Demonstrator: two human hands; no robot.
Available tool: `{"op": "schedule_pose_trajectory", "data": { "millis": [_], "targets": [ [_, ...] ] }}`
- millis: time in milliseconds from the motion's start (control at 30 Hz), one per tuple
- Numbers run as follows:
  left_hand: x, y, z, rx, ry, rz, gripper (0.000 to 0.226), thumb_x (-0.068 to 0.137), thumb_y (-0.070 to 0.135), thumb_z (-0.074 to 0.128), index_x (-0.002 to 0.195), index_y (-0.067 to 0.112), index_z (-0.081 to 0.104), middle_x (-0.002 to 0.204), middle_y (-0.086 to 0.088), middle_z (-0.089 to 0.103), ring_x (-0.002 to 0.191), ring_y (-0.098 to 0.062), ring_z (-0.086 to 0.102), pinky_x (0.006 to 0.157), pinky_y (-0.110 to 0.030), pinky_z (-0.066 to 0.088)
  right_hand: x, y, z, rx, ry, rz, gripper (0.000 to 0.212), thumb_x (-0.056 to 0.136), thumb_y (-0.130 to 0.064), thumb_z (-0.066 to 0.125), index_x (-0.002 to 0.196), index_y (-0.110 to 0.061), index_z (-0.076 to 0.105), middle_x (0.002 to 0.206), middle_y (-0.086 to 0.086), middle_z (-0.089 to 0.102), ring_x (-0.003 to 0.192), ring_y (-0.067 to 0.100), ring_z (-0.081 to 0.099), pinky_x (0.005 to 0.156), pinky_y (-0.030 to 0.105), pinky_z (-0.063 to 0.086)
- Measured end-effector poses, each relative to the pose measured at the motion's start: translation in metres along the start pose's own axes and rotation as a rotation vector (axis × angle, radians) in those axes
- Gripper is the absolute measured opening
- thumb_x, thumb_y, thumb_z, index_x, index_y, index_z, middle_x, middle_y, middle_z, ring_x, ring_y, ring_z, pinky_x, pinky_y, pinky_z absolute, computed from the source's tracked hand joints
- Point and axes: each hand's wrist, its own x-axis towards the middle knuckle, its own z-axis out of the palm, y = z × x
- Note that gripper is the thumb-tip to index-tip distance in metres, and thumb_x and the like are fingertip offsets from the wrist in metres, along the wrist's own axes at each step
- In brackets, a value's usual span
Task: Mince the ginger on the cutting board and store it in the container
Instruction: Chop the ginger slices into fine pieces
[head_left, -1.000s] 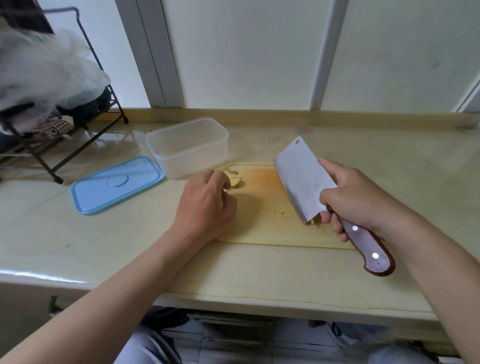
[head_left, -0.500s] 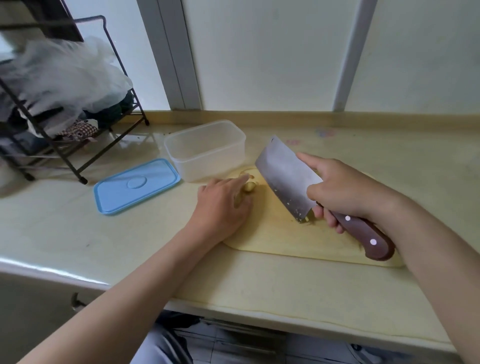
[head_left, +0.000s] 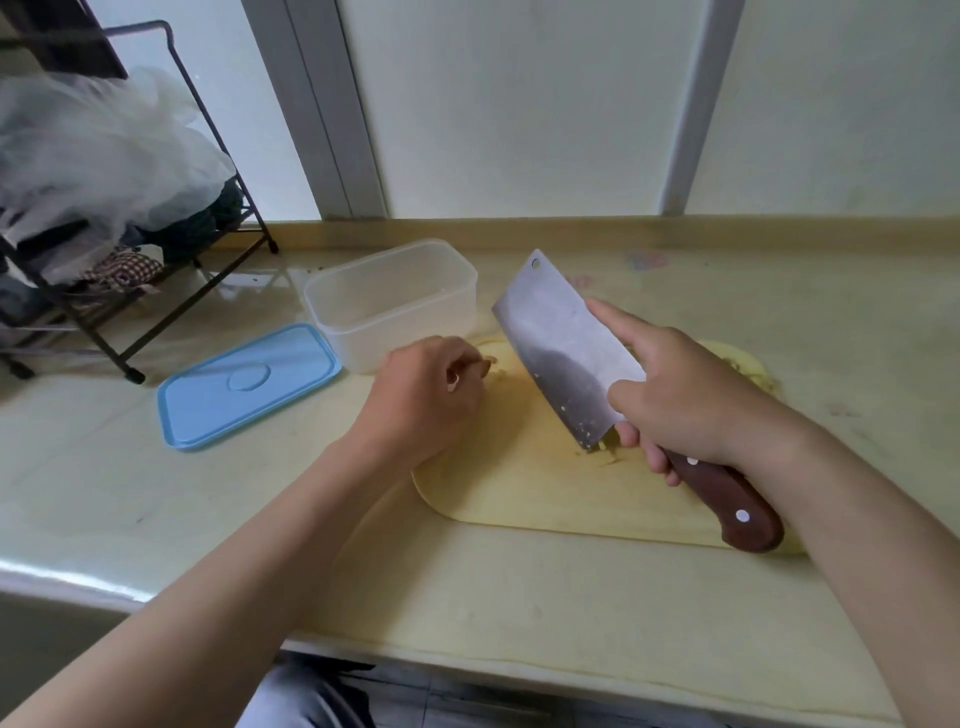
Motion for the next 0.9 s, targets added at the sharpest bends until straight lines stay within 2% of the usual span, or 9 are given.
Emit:
{"op": "schedule_pose_trajectory", "data": {
  "millis": [100, 200, 333, 433, 567, 700, 767, 900],
  "targets": [
    [-0.003, -0.003, -0.010, -0.079, 0.018, -0.063, 0.016, 0.094, 0.020, 0.065, 0.108, 0.019, 0.071, 0.089, 0.005, 0.071, 0.084, -0.014, 0.064, 0.082, -0.035, 0.055, 0.001, 0.001, 0.001, -0.002, 0.009, -0.012, 0.091, 0.090, -0.003, 0.041, 0.156, -0.063, 0.019, 0.067, 0.012, 0.065, 0.041, 0.020, 0.055, 0.044, 0.035, 0.054],
    [-0.007, -0.010, -0.016, -0.075, 0.000, -0.054, 0.021, 0.096, 0.018, 0.062, 0.115, 0.018, 0.071, 0.092, 0.006, 0.072, 0.086, -0.012, 0.064, 0.082, -0.031, 0.054, 0.001, 0.001, 0.002, -0.002, 0.013, -0.009, 0.092, 0.090, -0.002, 0.041, 0.157, -0.061, 0.019, 0.066, 0.012, 0.065, 0.041, 0.022, 0.055, 0.045, 0.036, 0.055],
    [-0.013, -0.017, -0.020, -0.068, -0.027, -0.017, 0.018, 0.095, 0.012, 0.060, 0.105, 0.016, 0.075, 0.093, 0.007, 0.074, 0.082, -0.005, 0.064, 0.072, -0.014, 0.048, 0.001, 0.001, 0.002, 0.007, 0.021, -0.002, 0.092, 0.090, -0.002, 0.041, 0.156, -0.062, 0.019, 0.065, 0.012, 0.064, 0.041, 0.022, 0.054, 0.045, 0.035, 0.054],
    [-0.015, -0.016, -0.020, -0.096, -0.032, -0.024, 0.016, 0.093, 0.012, 0.063, 0.100, 0.014, 0.077, 0.088, 0.006, 0.074, 0.076, -0.002, 0.062, 0.067, -0.013, 0.047, 0.000, 0.000, 0.003, 0.019, 0.023, 0.003, 0.092, 0.091, -0.001, 0.042, 0.156, -0.063, 0.019, 0.066, 0.013, 0.064, 0.041, 0.023, 0.054, 0.044, 0.035, 0.053],
    [-0.011, -0.010, -0.017, -0.115, -0.031, -0.019, 0.016, 0.092, 0.015, 0.066, 0.103, 0.016, 0.078, 0.085, 0.012, 0.071, 0.073, 0.009, 0.059, 0.066, -0.001, 0.039, -0.002, 0.000, 0.002, 0.024, 0.027, 0.002, 0.093, 0.091, 0.000, 0.042, 0.155, -0.063, 0.019, 0.064, 0.013, 0.064, 0.041, 0.024, 0.053, 0.044, 0.035, 0.053],
    [-0.006, -0.006, -0.014, -0.066, -0.102, 0.028, 0.019, 0.092, 0.018, 0.067, 0.107, 0.017, 0.077, 0.097, 0.007, 0.073, 0.082, -0.001, 0.062, 0.073, -0.004, 0.043, -0.001, 0.001, 0.002, 0.039, 0.023, 0.000, 0.092, 0.091, -0.001, 0.042, 0.155, -0.063, 0.020, 0.063, 0.012, 0.063, 0.041, 0.024, 0.053, 0.043, 0.034, 0.052],
    [-0.005, -0.008, -0.013, -0.035, -0.141, 0.044, 0.019, 0.091, 0.020, 0.069, 0.108, 0.018, 0.077, 0.098, 0.006, 0.070, 0.085, -0.005, 0.062, 0.074, -0.009, 0.045, -0.001, 0.002, 0.002, 0.042, 0.020, -0.003, 0.092, 0.091, -0.001, 0.041, 0.156, -0.062, 0.019, 0.064, 0.012, 0.064, 0.042, 0.025, 0.054, 0.044, 0.034, 0.052],
    [-0.004, -0.013, -0.014, -0.022, -0.171, 0.026, 0.022, 0.091, 0.026, 0.070, 0.112, 0.022, 0.074, 0.105, 0.006, 0.060, 0.090, -0.006, 0.059, 0.072, -0.007, 0.042, 0.001, 0.005, 0.001, 0.049, 0.010, -0.014, 0.091, 0.091, 0.000, 0.041, 0.157, -0.059, 0.020, 0.065, 0.013, 0.064, 0.043, 0.026, 0.055, 0.044, 0.036, 0.053]
  ]
}}
